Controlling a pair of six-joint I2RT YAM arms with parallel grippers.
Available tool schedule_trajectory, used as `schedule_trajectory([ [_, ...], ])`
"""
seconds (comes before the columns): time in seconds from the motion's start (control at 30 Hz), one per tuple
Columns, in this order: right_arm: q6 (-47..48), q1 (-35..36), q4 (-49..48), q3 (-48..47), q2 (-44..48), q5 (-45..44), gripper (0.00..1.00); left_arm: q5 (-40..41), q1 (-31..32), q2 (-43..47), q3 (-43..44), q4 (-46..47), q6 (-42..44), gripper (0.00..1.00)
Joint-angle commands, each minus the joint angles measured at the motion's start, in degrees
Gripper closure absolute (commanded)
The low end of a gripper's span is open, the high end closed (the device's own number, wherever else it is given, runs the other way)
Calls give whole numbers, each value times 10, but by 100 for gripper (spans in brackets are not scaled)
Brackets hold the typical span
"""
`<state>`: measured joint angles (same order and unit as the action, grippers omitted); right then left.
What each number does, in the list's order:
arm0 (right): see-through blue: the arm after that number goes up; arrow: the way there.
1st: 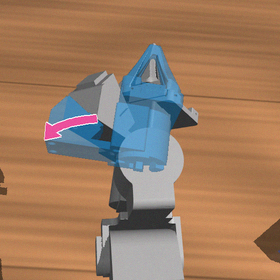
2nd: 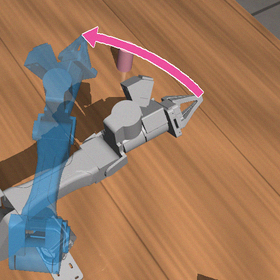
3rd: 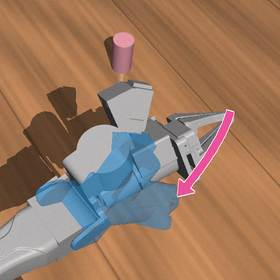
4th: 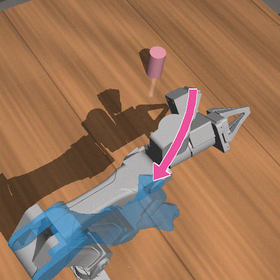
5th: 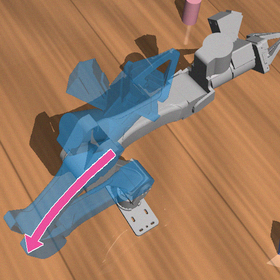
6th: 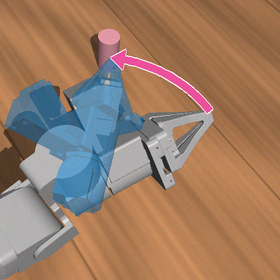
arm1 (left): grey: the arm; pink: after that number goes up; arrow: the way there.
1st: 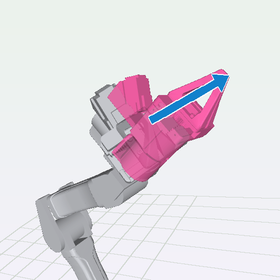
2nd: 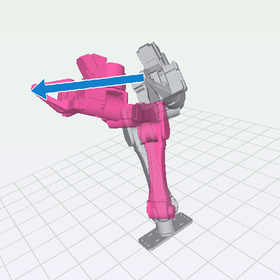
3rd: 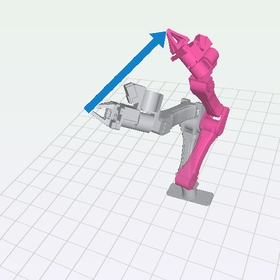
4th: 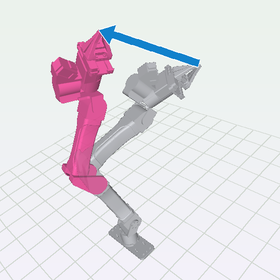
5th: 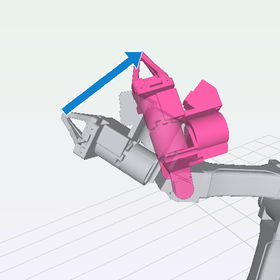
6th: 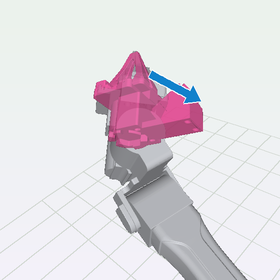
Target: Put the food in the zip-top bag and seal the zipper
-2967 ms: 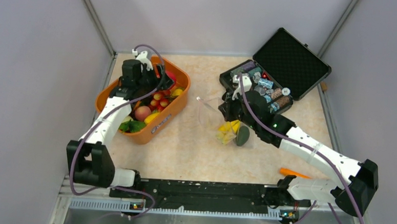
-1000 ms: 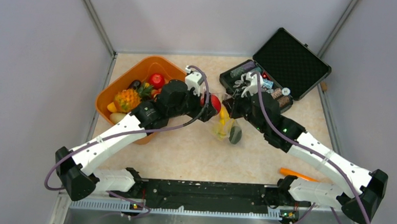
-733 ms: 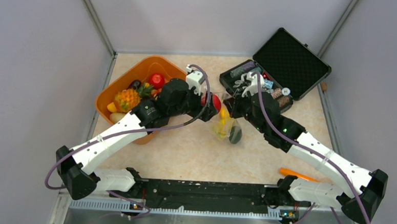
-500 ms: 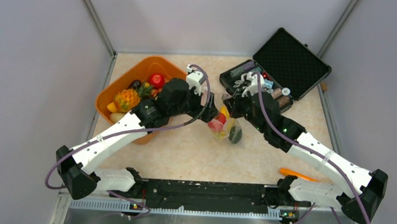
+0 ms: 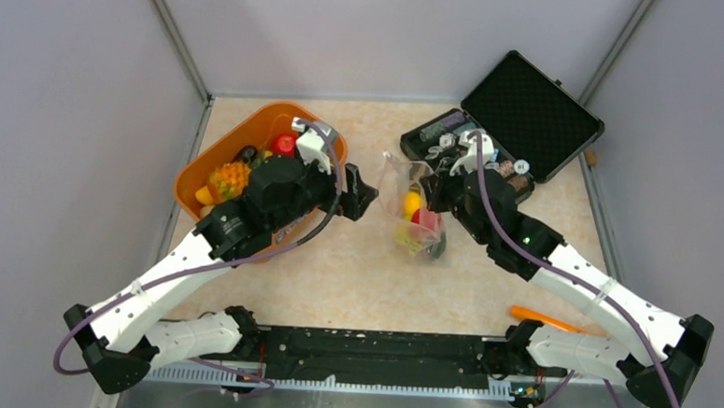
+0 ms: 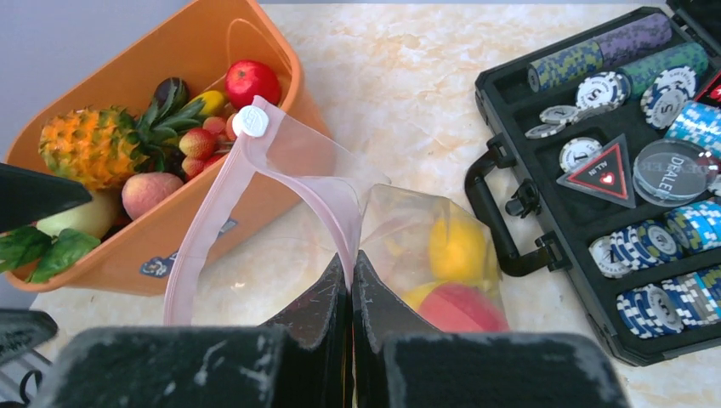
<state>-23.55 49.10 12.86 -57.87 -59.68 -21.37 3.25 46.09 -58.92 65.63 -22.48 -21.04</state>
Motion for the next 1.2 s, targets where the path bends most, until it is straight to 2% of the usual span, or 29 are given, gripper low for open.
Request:
schedule_trajectory([
  [0.0, 18, 5, -16, -34, 18, -21, 100, 83, 1, 33, -23, 30, -8, 1],
  [0.2, -3, 5, -23, -7, 15, 8, 100, 222, -4, 33, -25, -12, -15, 1],
  [0.33, -5, 5, -25, -2, 16, 20, 100, 244, -44, 28, -27, -11, -2, 1],
  [0.5, -6, 5, -22, -4, 17, 30, 100, 138, -173, 5, -18, -37, -17, 1],
  [0.7, -9, 5, -24, 2, 17, 38, 100, 69, -263, -49, -2, -59, 0, 1],
  [0.9, -13, 5, -28, 4, 17, 47, 100, 27, -303, -137, 54, -93, 13, 3],
  [1.17, -13, 5, -32, 9, 19, 47, 100, 10, -331, -220, 49, -87, 32, 11],
])
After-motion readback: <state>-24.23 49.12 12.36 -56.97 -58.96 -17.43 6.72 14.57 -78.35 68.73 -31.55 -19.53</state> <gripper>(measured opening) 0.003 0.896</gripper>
